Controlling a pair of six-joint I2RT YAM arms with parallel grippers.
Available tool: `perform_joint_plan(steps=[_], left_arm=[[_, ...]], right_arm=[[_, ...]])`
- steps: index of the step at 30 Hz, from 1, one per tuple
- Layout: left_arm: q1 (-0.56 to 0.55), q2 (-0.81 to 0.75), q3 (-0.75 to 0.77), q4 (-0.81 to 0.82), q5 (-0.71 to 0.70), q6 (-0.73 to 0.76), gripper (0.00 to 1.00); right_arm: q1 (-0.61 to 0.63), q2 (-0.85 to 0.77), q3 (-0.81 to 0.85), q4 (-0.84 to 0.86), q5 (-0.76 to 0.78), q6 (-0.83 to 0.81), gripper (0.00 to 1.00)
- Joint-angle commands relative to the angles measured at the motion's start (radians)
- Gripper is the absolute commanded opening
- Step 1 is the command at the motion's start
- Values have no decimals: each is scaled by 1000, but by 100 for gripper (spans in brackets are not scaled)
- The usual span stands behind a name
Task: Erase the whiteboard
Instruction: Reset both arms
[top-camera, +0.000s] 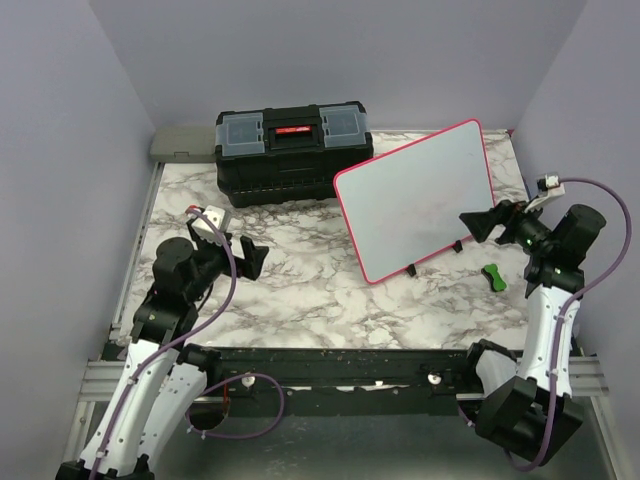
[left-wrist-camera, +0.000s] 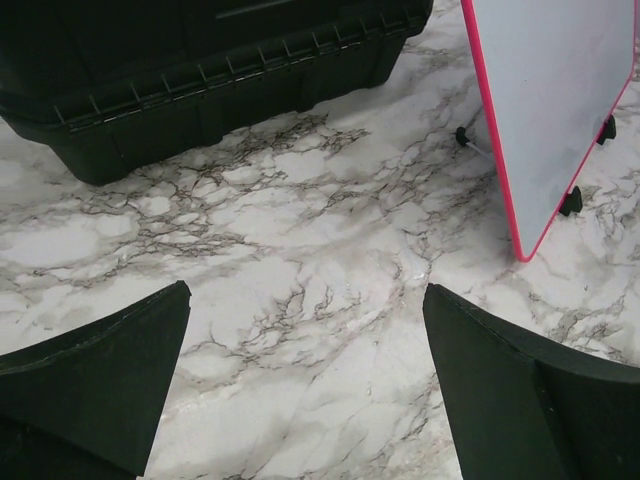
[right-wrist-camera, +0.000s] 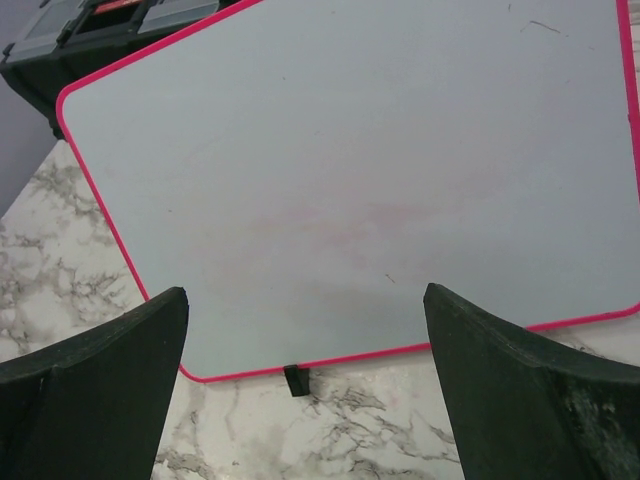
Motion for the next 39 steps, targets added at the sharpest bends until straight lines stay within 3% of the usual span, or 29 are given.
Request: perform_joint_plan(steps=[1, 6, 18, 39], left_arm=[[16, -8, -9, -7, -21, 3, 99], [25, -24, -10, -1, -7, -2, 99], [42, -32, -12, 0, -1, -8, 99], [65, -18, -20, 11, -11, -19, 99]], right_arm=[[-3, 19, -4, 4, -26, -31, 100], [-3, 25, -4, -39, -90, -95, 100], [-4, 54, -12, 43, 130, 107, 100], [-4, 54, 6, 40, 100, 121, 100]])
